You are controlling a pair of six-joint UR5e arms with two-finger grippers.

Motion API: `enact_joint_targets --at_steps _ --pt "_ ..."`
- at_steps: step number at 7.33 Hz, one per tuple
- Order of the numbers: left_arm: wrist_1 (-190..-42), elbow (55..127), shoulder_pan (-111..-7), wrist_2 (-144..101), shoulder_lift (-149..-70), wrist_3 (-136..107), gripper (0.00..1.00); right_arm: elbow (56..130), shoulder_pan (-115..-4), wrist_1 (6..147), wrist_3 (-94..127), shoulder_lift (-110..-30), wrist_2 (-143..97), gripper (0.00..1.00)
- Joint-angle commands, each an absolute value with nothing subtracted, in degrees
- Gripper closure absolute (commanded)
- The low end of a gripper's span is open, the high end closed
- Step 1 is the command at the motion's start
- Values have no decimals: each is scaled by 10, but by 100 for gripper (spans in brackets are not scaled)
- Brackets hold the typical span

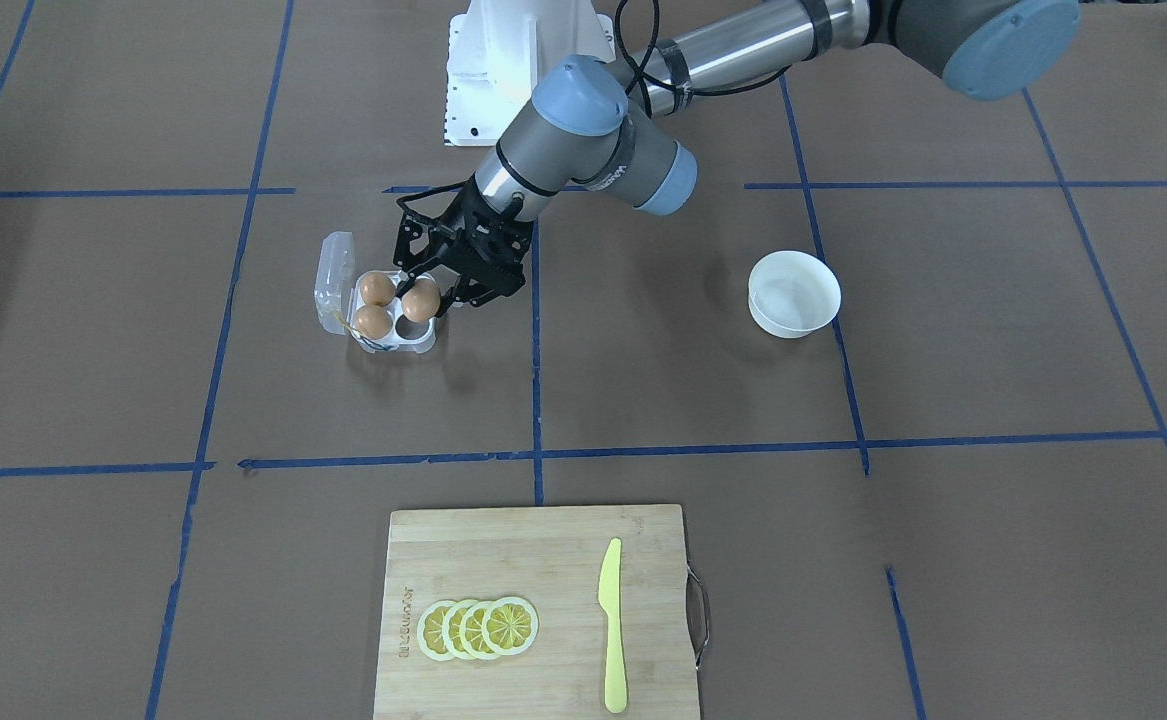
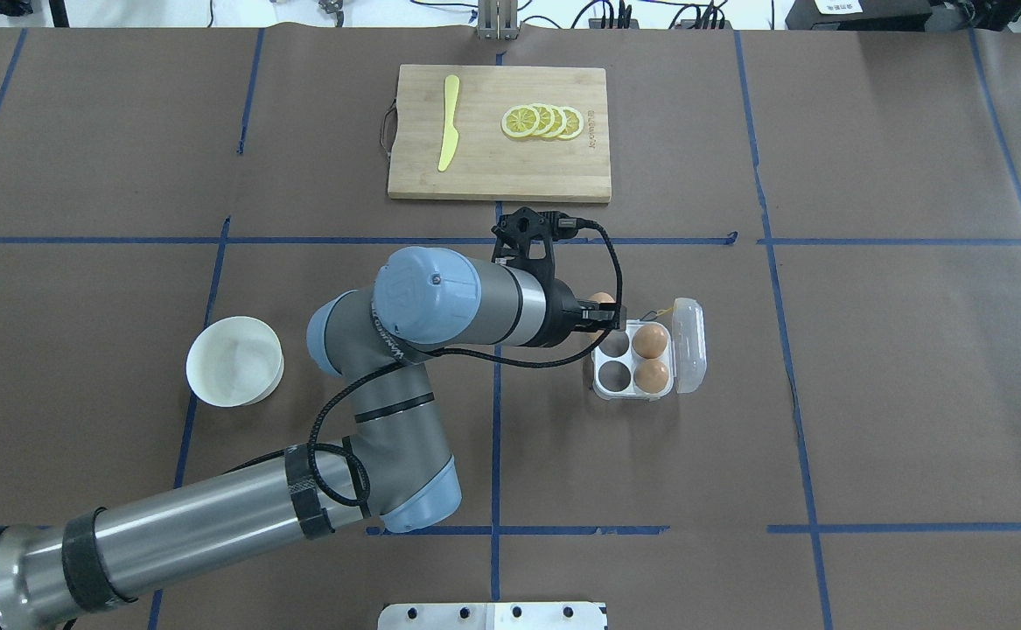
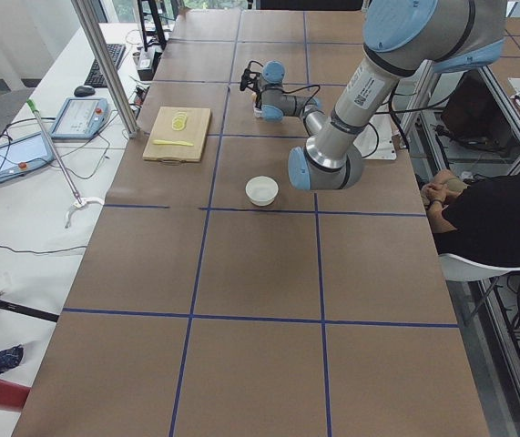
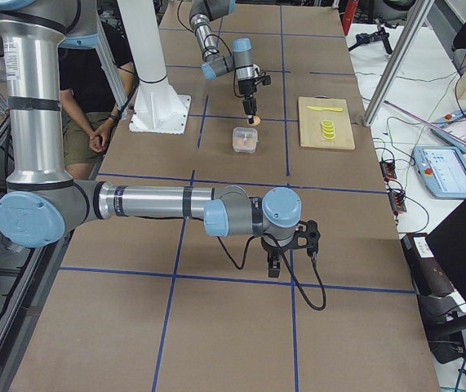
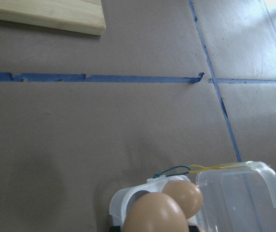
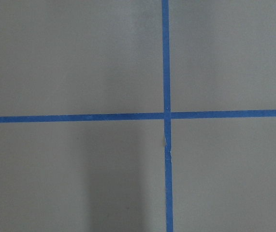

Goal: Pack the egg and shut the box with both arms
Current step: 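Carry the egg with the left gripper and lower it into the egg box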

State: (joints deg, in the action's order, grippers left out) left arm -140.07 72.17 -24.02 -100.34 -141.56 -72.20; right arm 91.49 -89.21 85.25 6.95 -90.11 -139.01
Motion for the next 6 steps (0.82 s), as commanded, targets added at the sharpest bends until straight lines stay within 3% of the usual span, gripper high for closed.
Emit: enact_joint_targets --at_steps 1,3,4,5,6 --pt "-1412 701 -226 -991 -1425 -722 100 913 -892 852 69 -903 -1392 0" --pt "-1412 701 -215 -991 -1424 -722 97 916 -892 853 69 -905 -1393 0" --pt "-1415 701 -214 -991 -1425 -727 68 917 -892 852 68 -907 -1393 0" --pt "-1416 702 -215 -991 -1424 -748 1 918 -892 852 68 -908 -1393 0" --pt "-1416 706 -218 -992 -1424 -781 0 920 -892 852 70 -907 -1394 0"
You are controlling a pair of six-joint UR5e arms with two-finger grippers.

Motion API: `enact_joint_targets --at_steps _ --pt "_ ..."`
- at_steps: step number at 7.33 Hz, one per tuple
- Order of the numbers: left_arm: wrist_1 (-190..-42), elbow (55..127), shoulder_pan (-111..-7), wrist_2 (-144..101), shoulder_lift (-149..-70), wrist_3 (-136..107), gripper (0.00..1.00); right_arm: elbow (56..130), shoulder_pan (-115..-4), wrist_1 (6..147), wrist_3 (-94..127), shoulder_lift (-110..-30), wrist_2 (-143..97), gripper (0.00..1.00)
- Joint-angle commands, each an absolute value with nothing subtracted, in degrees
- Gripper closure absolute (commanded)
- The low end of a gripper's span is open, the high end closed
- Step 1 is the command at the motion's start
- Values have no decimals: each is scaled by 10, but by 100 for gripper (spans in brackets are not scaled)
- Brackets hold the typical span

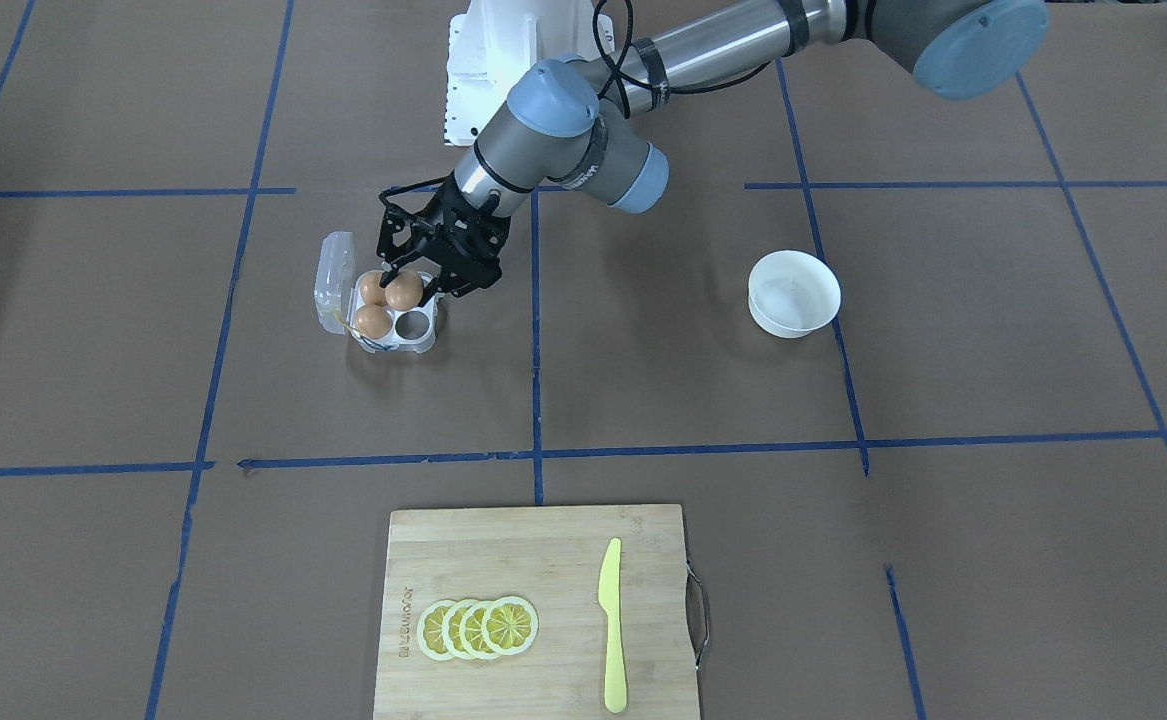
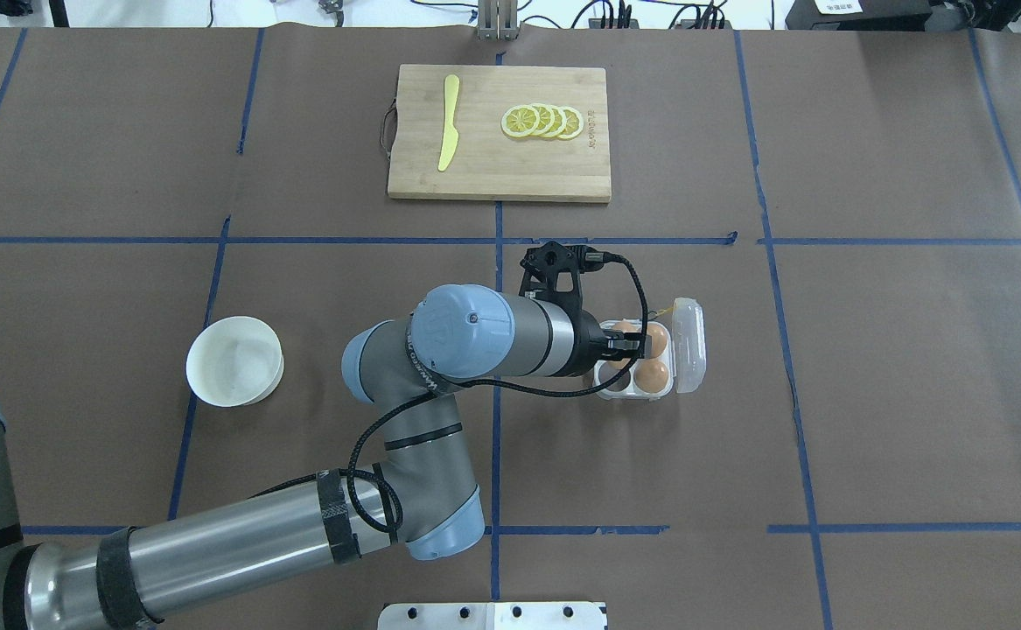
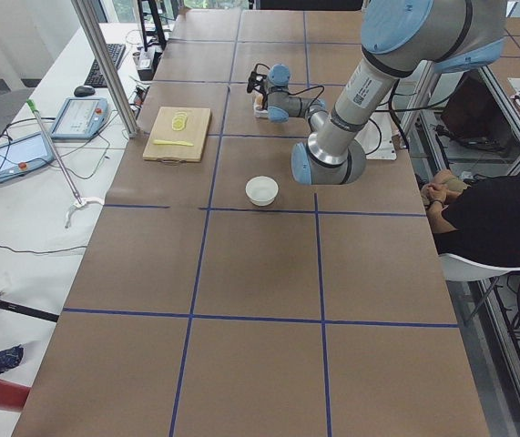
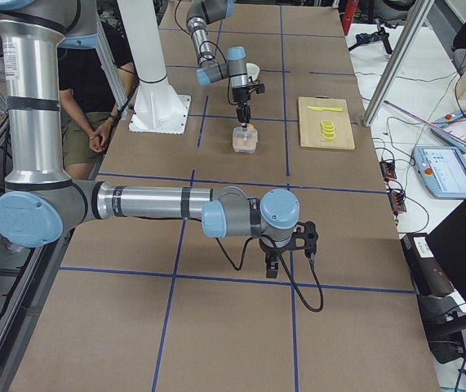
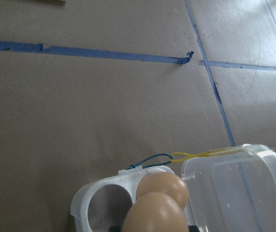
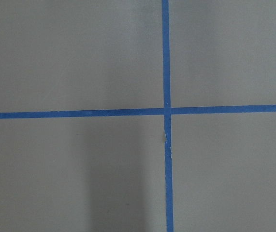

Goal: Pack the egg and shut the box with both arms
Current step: 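Carry the egg with the left gripper and lower it into the egg box, then open the left gripper and withdraw it while the right arm moves in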

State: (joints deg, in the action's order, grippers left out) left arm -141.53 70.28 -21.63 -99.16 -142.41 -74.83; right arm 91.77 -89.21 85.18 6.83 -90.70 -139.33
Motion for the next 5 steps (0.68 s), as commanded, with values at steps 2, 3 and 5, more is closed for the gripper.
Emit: enact_joint_targets --at_steps 2,3,5 --pt "-1406 717 -244 -1008 -1419 -783 0 938 -891 852 96 -905 -1396 0" --pt "-1364 743 -270 -1052 -1412 -785 0 966 -876 851 135 -904 -1417 0" --pt "-1270 830 -318 -1123 -1366 -778 0 1031 -785 842 258 -897 -1410 0"
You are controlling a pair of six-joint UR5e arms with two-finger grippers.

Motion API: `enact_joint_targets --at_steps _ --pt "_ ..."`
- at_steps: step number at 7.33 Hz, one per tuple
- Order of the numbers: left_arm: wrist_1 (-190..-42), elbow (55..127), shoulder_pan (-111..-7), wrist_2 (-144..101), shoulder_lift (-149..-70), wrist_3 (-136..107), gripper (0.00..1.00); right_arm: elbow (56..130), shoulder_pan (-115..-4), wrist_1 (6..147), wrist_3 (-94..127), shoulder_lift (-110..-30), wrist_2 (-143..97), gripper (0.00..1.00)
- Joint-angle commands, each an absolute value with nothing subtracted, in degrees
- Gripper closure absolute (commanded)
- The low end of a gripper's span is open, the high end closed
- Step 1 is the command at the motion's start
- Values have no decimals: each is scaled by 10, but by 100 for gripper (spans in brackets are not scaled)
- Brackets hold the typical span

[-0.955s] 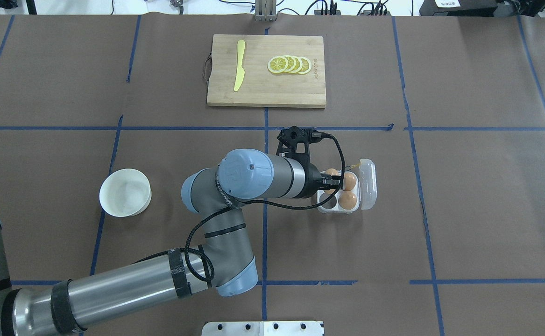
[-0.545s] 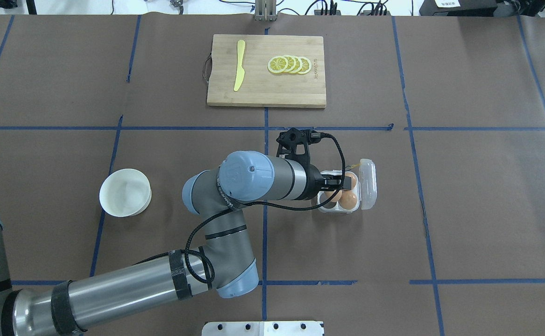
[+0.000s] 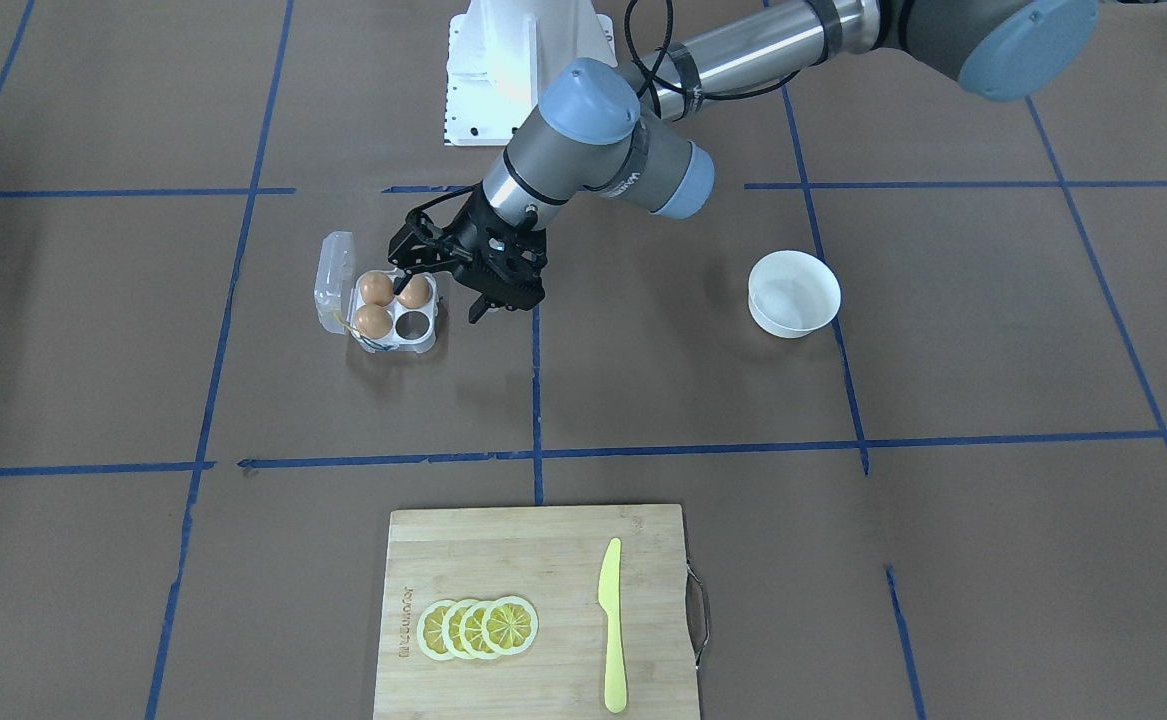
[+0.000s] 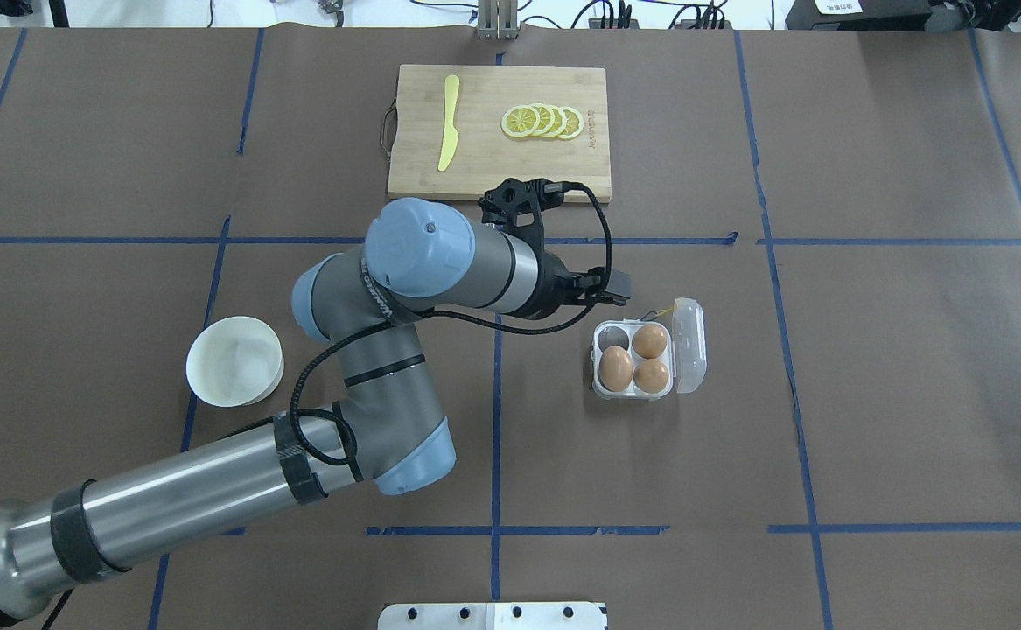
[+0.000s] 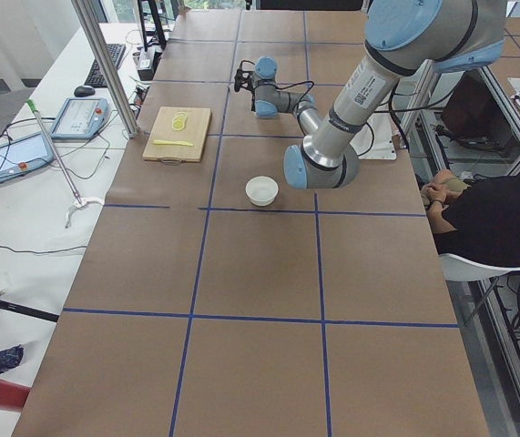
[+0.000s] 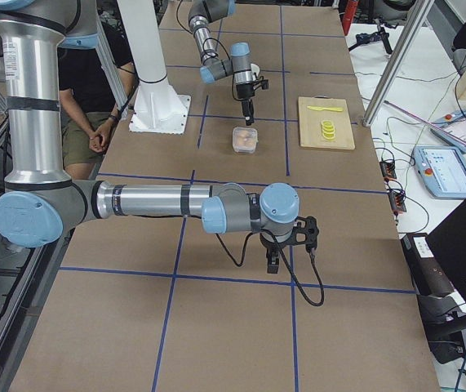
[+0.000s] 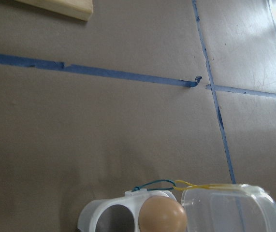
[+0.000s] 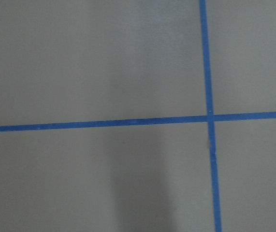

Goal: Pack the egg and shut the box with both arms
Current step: 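Open the left gripper and withdraw it while the right arm moves in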

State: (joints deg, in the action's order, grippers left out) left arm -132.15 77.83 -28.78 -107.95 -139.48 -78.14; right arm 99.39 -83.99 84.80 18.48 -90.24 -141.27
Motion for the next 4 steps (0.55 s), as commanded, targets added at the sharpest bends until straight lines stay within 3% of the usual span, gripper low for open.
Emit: enact_joint_targets --at_steps 1,3,4 --pt "-1252 866 -337 -1143 -1332 -767 0 1034 -732 765 352 -897 -1391 0" --pt "-1172 951 -387 -1172 -1276 -730 0 1031 -603 581 595 -897 -1296 1" --pt "-1089 995 -421 -1179 -1259 -678 0 1033 -546 530 665 -896 -1263 21"
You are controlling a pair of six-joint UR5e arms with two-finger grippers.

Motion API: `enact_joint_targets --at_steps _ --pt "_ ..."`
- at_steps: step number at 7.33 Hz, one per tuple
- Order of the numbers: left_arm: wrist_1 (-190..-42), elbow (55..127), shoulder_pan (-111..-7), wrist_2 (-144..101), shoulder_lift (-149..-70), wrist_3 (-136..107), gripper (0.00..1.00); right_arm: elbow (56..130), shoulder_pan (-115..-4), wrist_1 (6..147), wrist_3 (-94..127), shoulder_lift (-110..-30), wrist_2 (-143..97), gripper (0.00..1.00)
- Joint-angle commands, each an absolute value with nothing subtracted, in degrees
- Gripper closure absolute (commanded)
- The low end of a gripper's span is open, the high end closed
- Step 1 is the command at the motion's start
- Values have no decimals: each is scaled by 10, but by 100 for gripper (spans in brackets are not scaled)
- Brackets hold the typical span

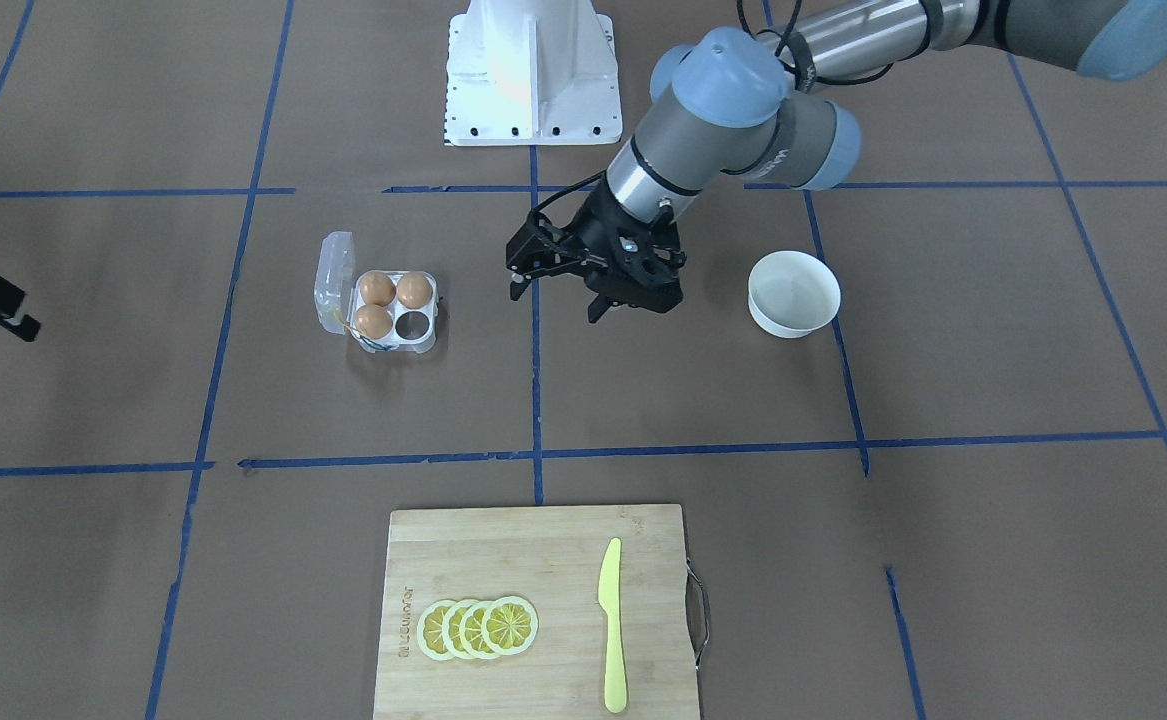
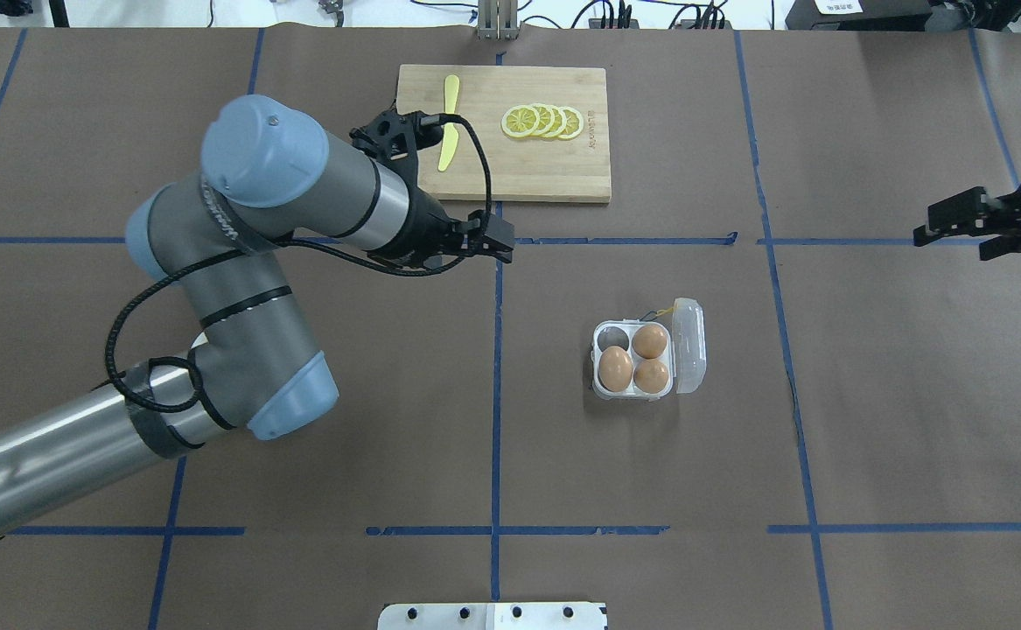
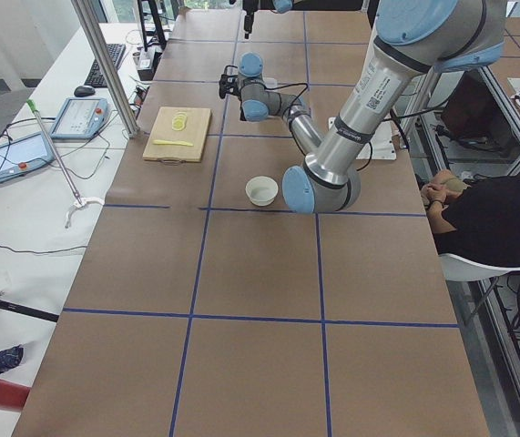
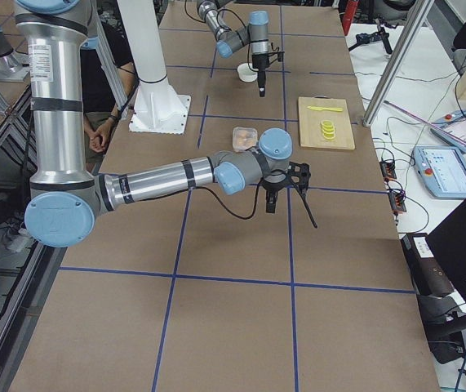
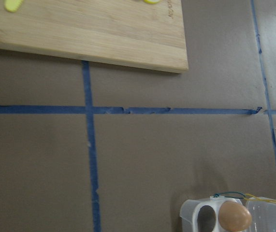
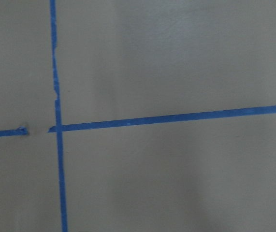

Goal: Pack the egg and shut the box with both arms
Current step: 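Open the left gripper and withdraw it while the right arm moves in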

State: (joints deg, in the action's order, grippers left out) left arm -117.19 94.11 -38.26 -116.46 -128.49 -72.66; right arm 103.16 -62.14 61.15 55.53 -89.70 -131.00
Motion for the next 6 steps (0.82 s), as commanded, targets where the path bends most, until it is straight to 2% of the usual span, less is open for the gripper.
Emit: enact_joint_targets --at_steps 1,2,4,6 --pt "-1031 1040 -449 -1179 -1237 -617 0 1035 -512 521 704 -870 -1262 68" --pt "-1014 1067 -499 -1179 -1209 -566 0 1035 -477 521 720 -848 -1260 100" --pt "-1013 1077 -564 -1191 -1170 -494 0 1031 -427 523 723 -825 -1260 100" --pt "-1013 1075 -569 -1192 -1141 -423 0 1035 -407 527 724 -791 -1265 100"
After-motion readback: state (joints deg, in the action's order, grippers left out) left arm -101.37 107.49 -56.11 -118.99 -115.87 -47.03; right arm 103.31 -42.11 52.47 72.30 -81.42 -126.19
